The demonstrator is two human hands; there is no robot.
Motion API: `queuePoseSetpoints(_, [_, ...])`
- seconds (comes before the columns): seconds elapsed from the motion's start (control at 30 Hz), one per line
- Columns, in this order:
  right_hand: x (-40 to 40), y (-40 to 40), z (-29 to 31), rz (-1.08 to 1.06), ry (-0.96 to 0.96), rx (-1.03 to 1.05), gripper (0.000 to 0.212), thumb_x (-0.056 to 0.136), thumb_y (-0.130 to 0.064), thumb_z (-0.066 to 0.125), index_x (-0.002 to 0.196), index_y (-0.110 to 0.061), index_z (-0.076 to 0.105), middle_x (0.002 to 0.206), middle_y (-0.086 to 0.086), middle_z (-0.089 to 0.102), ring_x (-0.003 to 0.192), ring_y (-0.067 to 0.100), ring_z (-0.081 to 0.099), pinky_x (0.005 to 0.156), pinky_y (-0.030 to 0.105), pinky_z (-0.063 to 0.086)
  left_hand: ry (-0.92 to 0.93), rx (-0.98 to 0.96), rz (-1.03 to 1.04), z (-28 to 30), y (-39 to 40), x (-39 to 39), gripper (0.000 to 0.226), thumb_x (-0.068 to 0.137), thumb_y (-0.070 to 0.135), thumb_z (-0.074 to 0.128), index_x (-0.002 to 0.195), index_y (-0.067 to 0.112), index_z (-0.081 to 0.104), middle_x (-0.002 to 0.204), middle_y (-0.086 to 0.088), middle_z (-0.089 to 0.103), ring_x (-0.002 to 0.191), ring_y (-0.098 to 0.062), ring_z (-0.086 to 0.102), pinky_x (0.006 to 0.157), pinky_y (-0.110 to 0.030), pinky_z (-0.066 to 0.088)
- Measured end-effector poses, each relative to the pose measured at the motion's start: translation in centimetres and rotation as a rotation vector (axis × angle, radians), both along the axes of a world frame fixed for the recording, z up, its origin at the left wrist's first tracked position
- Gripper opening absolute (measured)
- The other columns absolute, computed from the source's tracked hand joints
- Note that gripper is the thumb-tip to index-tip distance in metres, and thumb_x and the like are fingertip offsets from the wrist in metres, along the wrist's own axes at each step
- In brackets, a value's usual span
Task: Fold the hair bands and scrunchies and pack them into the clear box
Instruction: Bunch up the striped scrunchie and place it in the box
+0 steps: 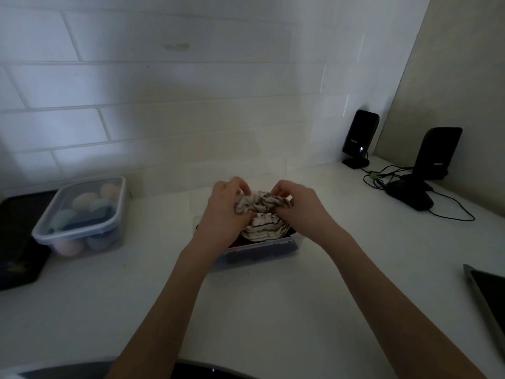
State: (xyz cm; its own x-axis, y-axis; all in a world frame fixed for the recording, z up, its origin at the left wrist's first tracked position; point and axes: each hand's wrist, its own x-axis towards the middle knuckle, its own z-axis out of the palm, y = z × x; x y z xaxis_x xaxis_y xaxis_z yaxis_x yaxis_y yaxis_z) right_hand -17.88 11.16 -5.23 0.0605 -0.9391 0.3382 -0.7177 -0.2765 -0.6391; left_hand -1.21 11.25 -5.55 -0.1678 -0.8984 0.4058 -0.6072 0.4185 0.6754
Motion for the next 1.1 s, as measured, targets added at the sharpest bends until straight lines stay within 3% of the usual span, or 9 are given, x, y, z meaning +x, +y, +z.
queuePoseSetpoints(0.13, [0.1, -0.1, -0.2, -0.033, 0.364, -0.028, 0.024, 0.081, -0.004, 0.057, 0.1, -0.017, 0.06, 0.104, 0.007, 0.058, 0.097, 0.026, 0.053, 0.077, 0.034, 0.044, -0.229, -0.014, -0.03, -0.8, -0.2, -0.2, 0.013, 0.077, 0.014, 0.068, 0.088, 0.02, 0.066, 0.092, -0.002, 0.059, 0.091, -0.023, 0.057, 0.074, -0.028, 0.043])
queuePoseSetpoints(0.3, [-0.8, 0.2, 0.3, -0.028, 0.702, 0.078, 0.026, 0.091, -0.031, 0.055, 0.115, -0.026, 0.063, 0.128, -0.001, 0.05, 0.116, 0.024, 0.042, 0.09, 0.038, 0.035, -0.568, -0.065, -0.012, -0.3, -0.2, -0.1, 0.023, 0.09, 0.038, 0.053, 0.102, 0.029, 0.071, 0.093, -0.003, 0.07, 0.098, -0.023, 0.055, 0.08, -0.034, 0.038])
queuePoseSetpoints(0.37, [-1.9, 0.1, 1.0, 0.034, 0.652, 0.229, 0.032, 0.089, -0.042, 0.057, 0.117, -0.028, 0.063, 0.136, -0.005, 0.046, 0.124, 0.023, 0.039, 0.1, 0.041, 0.035, -0.541, 0.067, -0.132, 0.1, -0.3, 0.9, 0.033, 0.09, 0.048, 0.047, 0.091, 0.027, 0.072, 0.081, -0.007, 0.068, 0.087, -0.024, 0.058, 0.076, -0.035, 0.043])
queuePoseSetpoints(0.43, [-2.8, 0.2, 2.0, 0.104, 0.47, 0.243, 0.036, 0.086, -0.041, 0.063, 0.119, -0.028, 0.062, 0.141, -0.007, 0.046, 0.13, 0.018, 0.039, 0.108, 0.04, 0.032, -0.492, 0.155, -0.244, 0.1, -0.5, 1.8, 0.033, 0.09, 0.05, 0.046, 0.093, 0.029, 0.072, 0.083, -0.006, 0.068, 0.084, -0.024, 0.06, 0.078, -0.041, 0.048])
queuePoseSetpoints(0.53, [-2.2, 1.0, 2.4, 0.257, 0.265, 0.138, 0.041, 0.086, -0.027, 0.067, 0.126, -0.029, 0.059, 0.138, -0.009, 0.052, 0.127, 0.007, 0.046, 0.104, 0.02, 0.031, -0.523, 0.074, -0.258, -0.6, -0.8, 2.0, 0.025, 0.088, 0.04, 0.056, 0.109, 0.035, 0.068, 0.096, -0.002, 0.07, 0.091, -0.02, 0.06, 0.082, -0.04, 0.048])
queuePoseSetpoints(0.7, [-0.6, 0.8, 0.8, 0.264, 0.363, 0.271, 0.036, 0.081, -0.018, 0.071, 0.115, -0.028, 0.066, 0.116, -0.006, 0.066, 0.1, 0.007, 0.056, 0.083, 0.017, 0.039, -0.363, 0.006, -0.215, -1.5, -1.1, 1.8, 0.02, 0.075, 0.036, 0.071, 0.094, 0.032, 0.073, 0.086, 0.003, 0.069, 0.084, -0.016, 0.057, 0.078, -0.041, 0.049])
queuePoseSetpoints(0.8, [0.2, 0.2, 0.7, 0.186, 0.417, 0.248, 0.03, 0.077, -0.011, 0.069, 0.103, -0.025, 0.063, 0.11, 0.001, 0.066, 0.097, 0.016, 0.059, 0.08, 0.025, 0.047, -0.377, 0.043, -0.18, -1.4, -1.1, 1.7, 0.023, 0.075, 0.034, 0.073, 0.098, 0.031, 0.071, 0.094, 0.003, 0.054, 0.094, -0.016, 0.048, 0.084, -0.034, 0.044])
queuePoseSetpoints(0.9, [0.9, -0.1, 0.9, 0.174, 0.482, 0.259, 0.028, 0.078, -0.011, 0.067, 0.103, -0.021, 0.06, 0.111, 0.004, 0.064, 0.095, 0.018, 0.057, 0.077, 0.027, 0.046, -0.313, 0.124, -0.207, -0.4, -0.8, 2.1, 0.025, 0.075, 0.038, 0.072, 0.099, 0.03, 0.07, 0.095, 0.004, 0.054, 0.091, -0.013, 0.052, 0.079, -0.025, 0.042])
queuePoseSetpoints(1.1, [-0.4, 1.1, 3.6, 0.23, 0.279, 0.347, 0.048, 0.072, -0.031, 0.078, 0.115, -0.04, 0.058, 0.114, -0.012, 0.057, 0.095, 0.008, 0.054, 0.069, 0.018, 0.042, -0.139, 0.222, -0.231, 2.2, 0.4, 5.9, 0.037, 0.067, 0.018, 0.081, 0.096, 0.039, 0.069, 0.098, 0.016, 0.064, 0.091, -0.004, 0.058, 0.07, -0.018, 0.045])
